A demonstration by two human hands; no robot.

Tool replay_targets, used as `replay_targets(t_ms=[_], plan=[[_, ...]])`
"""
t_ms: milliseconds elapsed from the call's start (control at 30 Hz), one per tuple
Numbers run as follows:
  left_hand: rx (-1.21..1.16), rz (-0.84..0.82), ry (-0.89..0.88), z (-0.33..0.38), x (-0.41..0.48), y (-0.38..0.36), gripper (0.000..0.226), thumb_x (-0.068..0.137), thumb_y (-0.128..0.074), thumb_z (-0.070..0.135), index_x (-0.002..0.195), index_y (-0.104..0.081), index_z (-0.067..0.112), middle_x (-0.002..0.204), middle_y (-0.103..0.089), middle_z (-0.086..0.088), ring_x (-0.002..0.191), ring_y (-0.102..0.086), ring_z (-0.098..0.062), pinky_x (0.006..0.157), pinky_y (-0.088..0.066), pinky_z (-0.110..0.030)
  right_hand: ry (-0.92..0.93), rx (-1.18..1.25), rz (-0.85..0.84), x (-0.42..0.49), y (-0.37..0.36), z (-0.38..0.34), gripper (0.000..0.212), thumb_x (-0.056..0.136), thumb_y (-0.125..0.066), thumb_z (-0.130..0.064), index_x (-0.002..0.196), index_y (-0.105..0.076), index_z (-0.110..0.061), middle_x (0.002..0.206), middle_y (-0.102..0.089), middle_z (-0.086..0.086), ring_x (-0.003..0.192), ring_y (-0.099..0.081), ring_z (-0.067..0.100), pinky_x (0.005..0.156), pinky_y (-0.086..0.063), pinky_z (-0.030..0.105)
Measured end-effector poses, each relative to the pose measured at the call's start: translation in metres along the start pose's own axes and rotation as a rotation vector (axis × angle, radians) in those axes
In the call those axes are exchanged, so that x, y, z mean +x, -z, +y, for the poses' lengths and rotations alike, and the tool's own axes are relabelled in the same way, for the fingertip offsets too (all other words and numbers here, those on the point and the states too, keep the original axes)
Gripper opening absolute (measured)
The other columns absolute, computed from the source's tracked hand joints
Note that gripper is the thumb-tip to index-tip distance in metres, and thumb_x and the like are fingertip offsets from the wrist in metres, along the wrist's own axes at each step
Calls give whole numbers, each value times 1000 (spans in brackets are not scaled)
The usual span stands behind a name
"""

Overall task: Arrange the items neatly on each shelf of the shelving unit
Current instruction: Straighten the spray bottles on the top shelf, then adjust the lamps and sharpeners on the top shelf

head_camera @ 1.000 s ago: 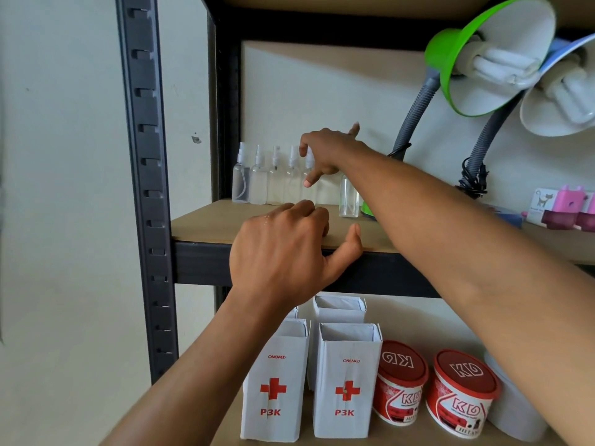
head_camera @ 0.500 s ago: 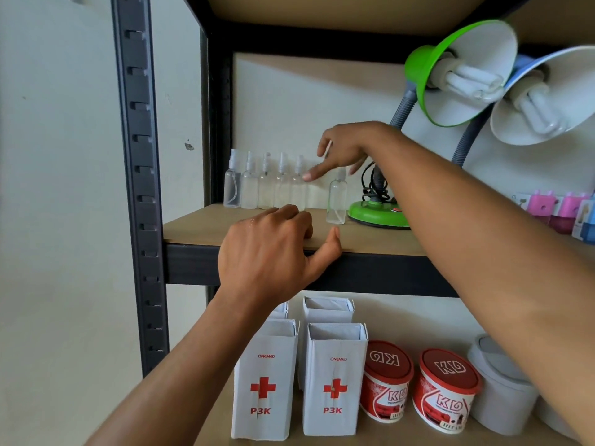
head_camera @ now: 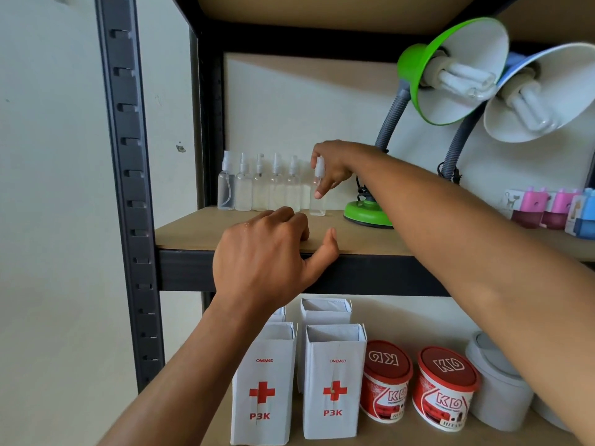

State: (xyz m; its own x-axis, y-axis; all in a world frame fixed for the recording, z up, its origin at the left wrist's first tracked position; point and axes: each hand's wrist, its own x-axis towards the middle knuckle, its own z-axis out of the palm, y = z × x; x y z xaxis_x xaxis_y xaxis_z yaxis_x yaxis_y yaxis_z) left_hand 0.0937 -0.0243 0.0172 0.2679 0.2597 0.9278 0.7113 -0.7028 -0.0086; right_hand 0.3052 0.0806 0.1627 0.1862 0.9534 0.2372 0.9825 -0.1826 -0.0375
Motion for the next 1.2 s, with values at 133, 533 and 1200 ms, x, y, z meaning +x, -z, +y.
replay_targets(t_ms=[133,533,1200], plan=[[-3,12,-8,-1,-1,-3,53,93,-38,63,67,-63,25,63,-56,6,55,-39,-11,46,-24,-23,48,68,110,16,-21,2,90,71,-95,-33,140,-38,-18,114,-58,7,102,-58,27,89,-51,41],[-18,6,-14,-1,-2,0,53,94,-39,63,67,-63,24,63,-56,6,56,-36,-10,47,-17,-22,95,110,180,28,-37,6,92,76,-92,-23,145,-31,-17,112,-59,11,97,-55,27,78,-42,34],[-243,-666,-14,45,55,-7,50,86,-51,75,122,-61,41,124,-61,17,117,-57,-13,99,-47,-39,106,342,176,-196,-25,100,25,93,-70,-51,106,-70,-29,106,-69,-14,99,-65,6,99,-52,35]])
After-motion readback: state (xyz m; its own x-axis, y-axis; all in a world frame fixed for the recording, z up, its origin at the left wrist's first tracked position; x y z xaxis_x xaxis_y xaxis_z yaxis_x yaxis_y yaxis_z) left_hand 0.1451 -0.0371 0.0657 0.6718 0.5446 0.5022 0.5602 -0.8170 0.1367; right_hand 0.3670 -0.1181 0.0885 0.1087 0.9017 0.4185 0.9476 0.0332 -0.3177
